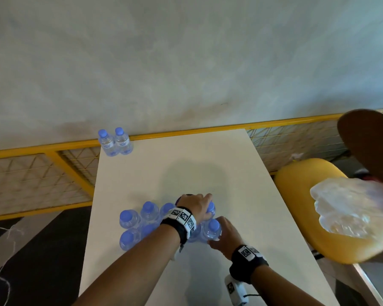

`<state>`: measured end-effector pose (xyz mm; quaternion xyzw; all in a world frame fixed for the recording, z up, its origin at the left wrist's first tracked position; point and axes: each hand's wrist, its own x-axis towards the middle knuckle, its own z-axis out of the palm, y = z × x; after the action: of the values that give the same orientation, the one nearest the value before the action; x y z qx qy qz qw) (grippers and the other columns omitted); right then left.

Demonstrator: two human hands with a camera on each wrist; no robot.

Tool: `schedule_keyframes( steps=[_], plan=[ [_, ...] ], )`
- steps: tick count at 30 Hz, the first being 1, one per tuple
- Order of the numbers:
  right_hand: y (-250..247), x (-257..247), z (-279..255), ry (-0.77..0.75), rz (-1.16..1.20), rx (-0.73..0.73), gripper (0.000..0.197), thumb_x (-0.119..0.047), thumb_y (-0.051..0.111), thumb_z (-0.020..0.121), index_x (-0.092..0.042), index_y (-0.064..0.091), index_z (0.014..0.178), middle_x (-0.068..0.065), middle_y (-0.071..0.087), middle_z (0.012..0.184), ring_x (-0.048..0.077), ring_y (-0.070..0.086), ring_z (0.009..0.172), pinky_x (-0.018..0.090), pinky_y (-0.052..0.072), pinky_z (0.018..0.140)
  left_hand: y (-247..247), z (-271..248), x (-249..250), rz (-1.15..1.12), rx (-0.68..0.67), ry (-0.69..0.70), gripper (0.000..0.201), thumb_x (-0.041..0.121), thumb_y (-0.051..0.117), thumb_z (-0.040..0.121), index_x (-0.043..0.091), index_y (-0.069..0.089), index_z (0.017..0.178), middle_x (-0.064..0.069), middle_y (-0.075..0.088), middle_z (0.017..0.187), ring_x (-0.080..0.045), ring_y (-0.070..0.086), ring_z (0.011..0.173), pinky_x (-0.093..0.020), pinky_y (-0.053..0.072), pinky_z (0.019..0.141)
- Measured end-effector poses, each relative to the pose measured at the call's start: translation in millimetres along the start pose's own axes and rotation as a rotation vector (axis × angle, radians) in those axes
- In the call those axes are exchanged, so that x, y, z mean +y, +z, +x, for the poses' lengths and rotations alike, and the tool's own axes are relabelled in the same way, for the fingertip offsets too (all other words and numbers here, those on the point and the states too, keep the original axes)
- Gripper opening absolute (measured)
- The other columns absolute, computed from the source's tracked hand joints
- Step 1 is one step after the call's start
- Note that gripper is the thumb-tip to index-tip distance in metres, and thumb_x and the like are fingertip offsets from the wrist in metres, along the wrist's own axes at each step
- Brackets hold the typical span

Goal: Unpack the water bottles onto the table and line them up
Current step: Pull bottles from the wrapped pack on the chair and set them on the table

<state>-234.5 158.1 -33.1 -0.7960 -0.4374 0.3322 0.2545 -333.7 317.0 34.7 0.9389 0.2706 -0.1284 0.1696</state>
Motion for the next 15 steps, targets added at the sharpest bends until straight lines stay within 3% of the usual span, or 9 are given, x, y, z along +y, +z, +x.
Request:
schedule_keyframes(
  steps=[4, 15],
  plan=[
    [-0.7, -2.3, 0.3, -0.024, -0.003, 0.002, 0.052, -0.025, 0.074, 0.063, -0.025, 0.059, 0.112, -0.010, 0.062, 0.105, 0.010, 0.061, 0.091, 0.025, 0.050, 0.077, 2.1, 2.9, -1.7, 0.014, -0.003, -0.019, 0.042, 0.044, 0.055, 0.099, 0.018, 0.044, 0.130, -0.009, 0.070, 0.113, -0.035, 0.069, 0.098, -0.047, 0.056, 0.086],
    [-13.6, 0.9, 3.9, -0.054, -0.035, -0.077, 0.059, -0.030, 0.076, 0.064, -0.034, 0.053, 0.117, -0.015, 0.061, 0.109, 0.008, 0.062, 0.094, 0.032, 0.054, 0.081, -3.6, -0.3, 0.1, -0.022, 0.002, -0.105, 0.038, 0.042, 0.055, 0.098, 0.020, 0.047, 0.129, -0.007, 0.072, 0.111, -0.033, 0.063, 0.105, -0.042, 0.044, 0.080]
  ],
)
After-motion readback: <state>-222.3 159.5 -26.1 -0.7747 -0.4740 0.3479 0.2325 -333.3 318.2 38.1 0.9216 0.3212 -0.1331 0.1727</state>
